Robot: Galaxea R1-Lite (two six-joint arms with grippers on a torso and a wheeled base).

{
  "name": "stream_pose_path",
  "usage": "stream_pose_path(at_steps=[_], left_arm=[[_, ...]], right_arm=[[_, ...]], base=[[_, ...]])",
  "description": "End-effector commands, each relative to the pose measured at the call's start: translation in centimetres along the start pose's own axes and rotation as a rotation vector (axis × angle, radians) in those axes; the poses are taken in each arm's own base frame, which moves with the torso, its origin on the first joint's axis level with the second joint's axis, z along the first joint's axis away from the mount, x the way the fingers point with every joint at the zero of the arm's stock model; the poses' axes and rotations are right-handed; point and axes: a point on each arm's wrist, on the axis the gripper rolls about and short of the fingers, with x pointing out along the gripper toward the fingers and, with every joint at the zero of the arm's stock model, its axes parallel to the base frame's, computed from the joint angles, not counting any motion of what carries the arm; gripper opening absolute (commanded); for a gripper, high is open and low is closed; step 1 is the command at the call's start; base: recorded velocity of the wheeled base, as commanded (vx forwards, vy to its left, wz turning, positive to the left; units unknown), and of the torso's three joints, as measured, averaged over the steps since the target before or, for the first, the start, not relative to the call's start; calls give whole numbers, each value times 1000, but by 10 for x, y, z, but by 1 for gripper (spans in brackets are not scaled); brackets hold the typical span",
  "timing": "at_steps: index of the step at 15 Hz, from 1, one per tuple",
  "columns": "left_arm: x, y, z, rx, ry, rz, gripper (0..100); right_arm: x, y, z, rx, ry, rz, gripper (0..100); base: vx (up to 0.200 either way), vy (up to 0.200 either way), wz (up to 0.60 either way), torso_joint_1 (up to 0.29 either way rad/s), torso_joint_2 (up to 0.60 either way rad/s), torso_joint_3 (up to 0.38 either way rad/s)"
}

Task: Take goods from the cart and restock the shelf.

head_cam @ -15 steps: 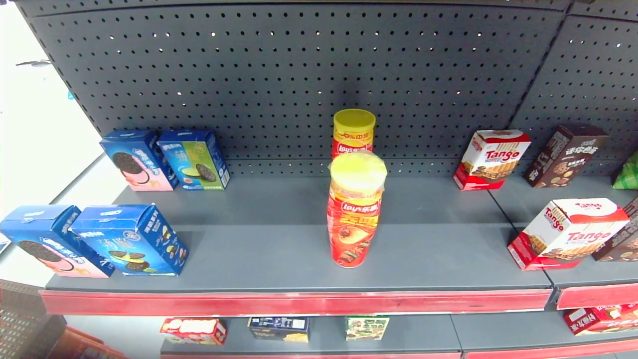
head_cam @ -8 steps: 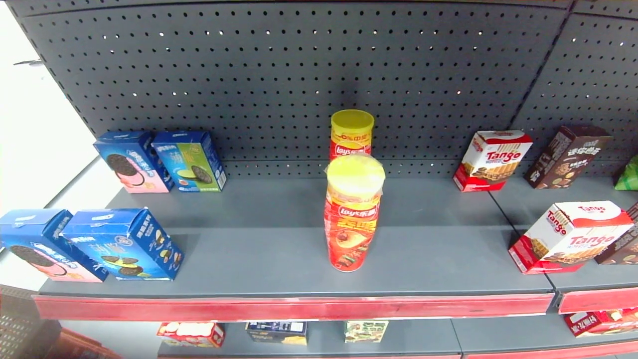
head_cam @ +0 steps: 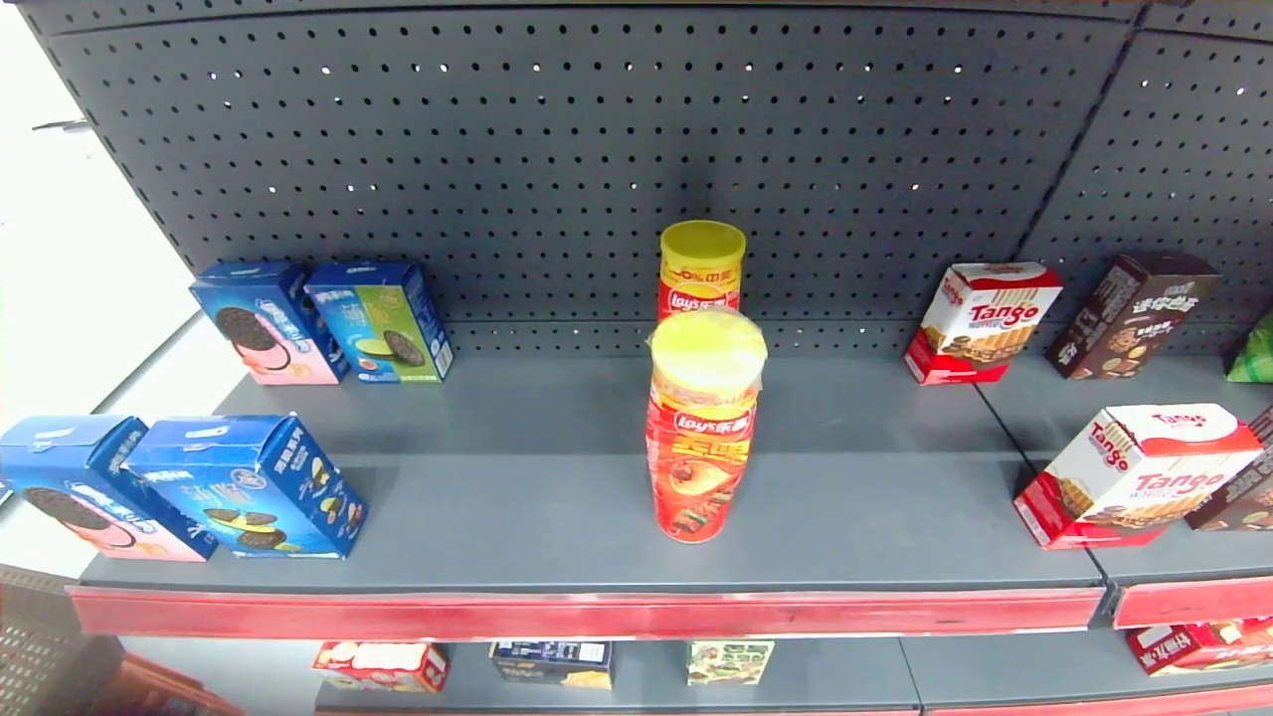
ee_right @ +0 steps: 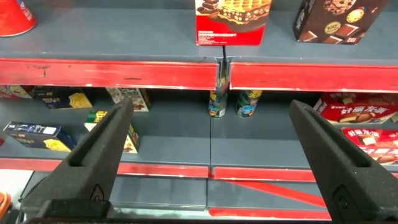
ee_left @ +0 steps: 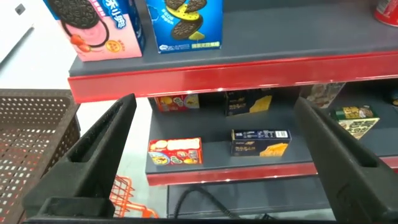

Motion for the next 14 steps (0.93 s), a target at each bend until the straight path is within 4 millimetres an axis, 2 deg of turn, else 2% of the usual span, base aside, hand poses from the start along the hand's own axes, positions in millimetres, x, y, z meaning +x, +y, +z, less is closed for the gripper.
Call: stream_pose_path(at_steps=[1, 4, 6, 14], left_arm=[[0, 0, 0, 0, -1, -1, 100], [0, 0, 0, -2, -1, 1, 100], [0, 0, 0, 1, -1, -1, 100], [0, 0, 0, -2, -1, 1, 100]], right_arm=[[0, 0, 0, -1, 2, 1, 100], [0, 0, 0, -1, 2, 1, 100], [0, 0, 0, -1, 2, 1, 100], [0, 0, 0, -1, 2, 1, 100]], base=[[0, 0, 0, 0, 0, 0], [0, 0, 0, 0, 0, 0], [-200, 0, 0, 24, 12, -5], [0, 0, 0, 0, 0, 0]])
